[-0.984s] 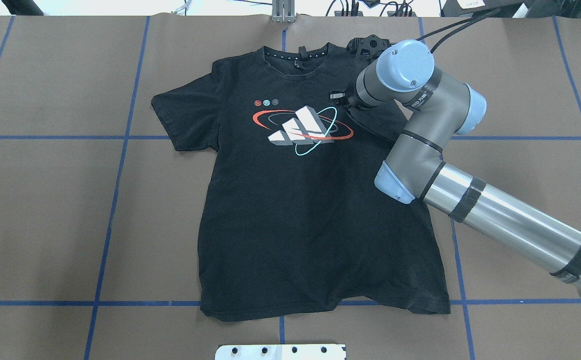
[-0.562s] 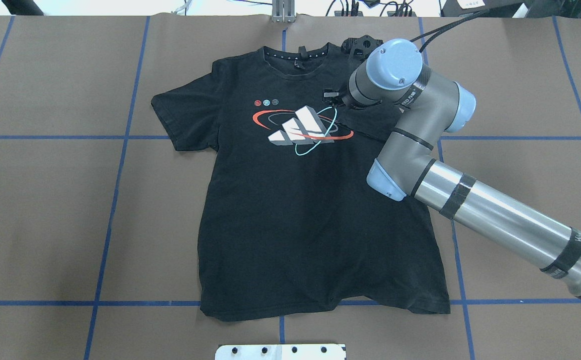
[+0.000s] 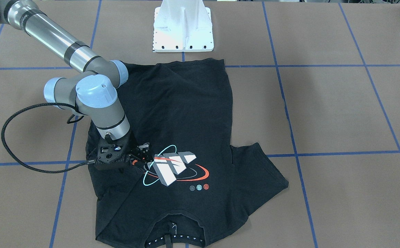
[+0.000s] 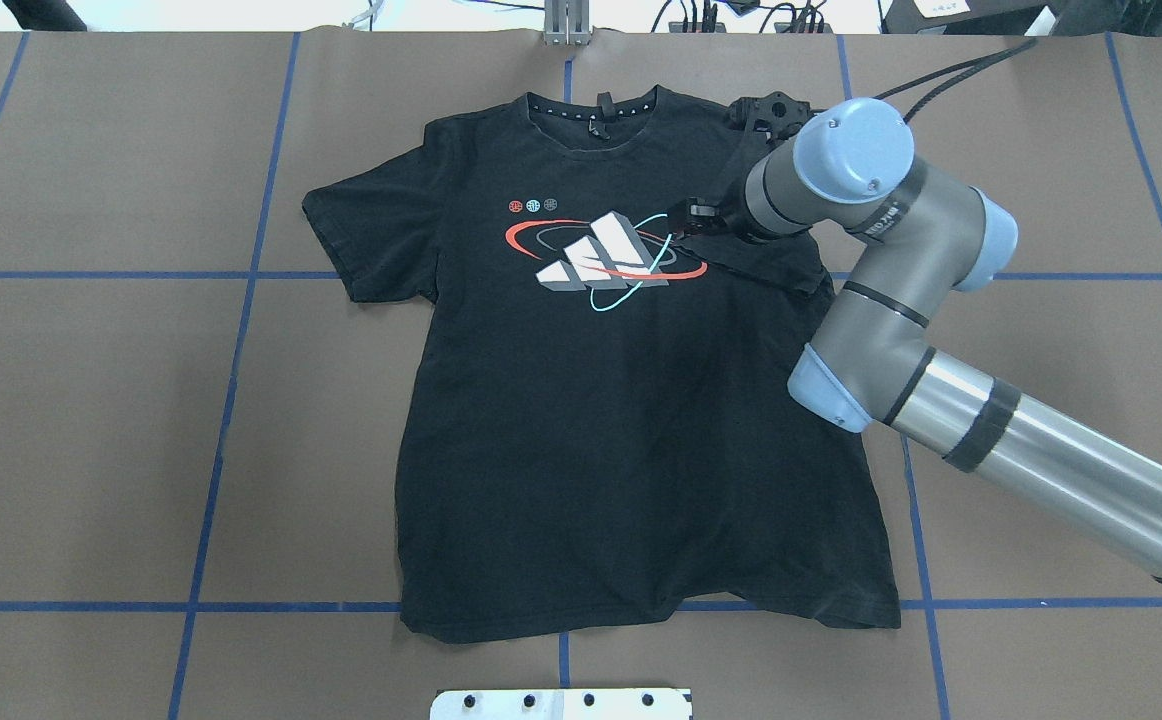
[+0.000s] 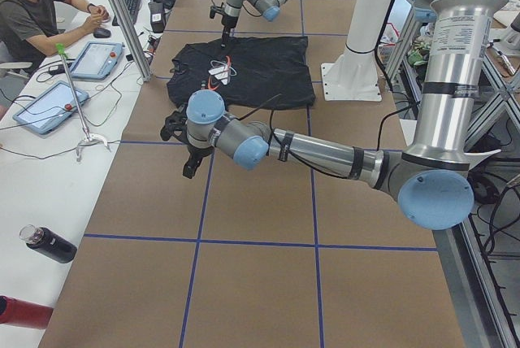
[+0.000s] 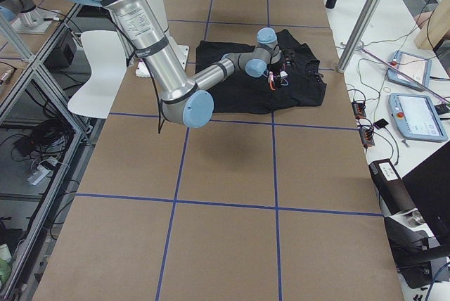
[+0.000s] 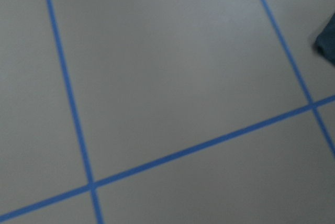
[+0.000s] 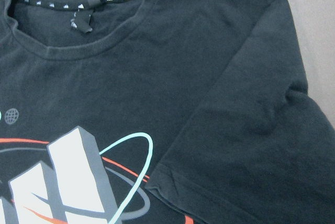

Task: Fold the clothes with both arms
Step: 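Lower the right gripper onto the sleeve near the shirt's collar, then grasp the sleeve with the right gripper while the left gripper reaches the other sleeve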

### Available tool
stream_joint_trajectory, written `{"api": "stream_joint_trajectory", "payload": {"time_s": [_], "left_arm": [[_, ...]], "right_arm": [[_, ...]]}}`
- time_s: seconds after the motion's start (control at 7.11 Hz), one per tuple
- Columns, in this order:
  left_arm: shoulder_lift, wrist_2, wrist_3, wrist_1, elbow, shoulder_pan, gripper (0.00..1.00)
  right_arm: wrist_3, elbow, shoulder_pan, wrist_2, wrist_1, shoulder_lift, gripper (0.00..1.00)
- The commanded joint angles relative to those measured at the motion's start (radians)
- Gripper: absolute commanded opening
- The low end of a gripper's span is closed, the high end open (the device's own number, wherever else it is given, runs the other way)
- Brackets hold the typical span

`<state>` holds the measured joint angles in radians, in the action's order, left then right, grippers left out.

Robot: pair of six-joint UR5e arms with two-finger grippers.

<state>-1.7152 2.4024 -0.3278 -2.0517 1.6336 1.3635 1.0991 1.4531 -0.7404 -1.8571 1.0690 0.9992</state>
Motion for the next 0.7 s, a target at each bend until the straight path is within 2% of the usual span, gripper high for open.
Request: {"api": "stream_joint_trajectory", "payload": {"time_s": [0.0, 0.28, 0.56], "left_arm": [[-0.125, -0.008, -0.206, -0.178, -0.147, -0.165, 0.99], [-0.223, -0.011, -0.209, -0.235, -0.278, -0.24, 0.93], [-0.293, -0.016, -0.211, -0.249, -0.354, -0.28, 0.88]], "right_arm": [[-0.001, 0.162, -0.011, -0.077, 0.005, 0.141, 1.0], [-0.001, 0.26, -0.014, -0.094, 0.005, 0.232, 1.0], [-0.002, 0.288, -0.016, -0.096, 0.003, 0.272, 1.0]]}}
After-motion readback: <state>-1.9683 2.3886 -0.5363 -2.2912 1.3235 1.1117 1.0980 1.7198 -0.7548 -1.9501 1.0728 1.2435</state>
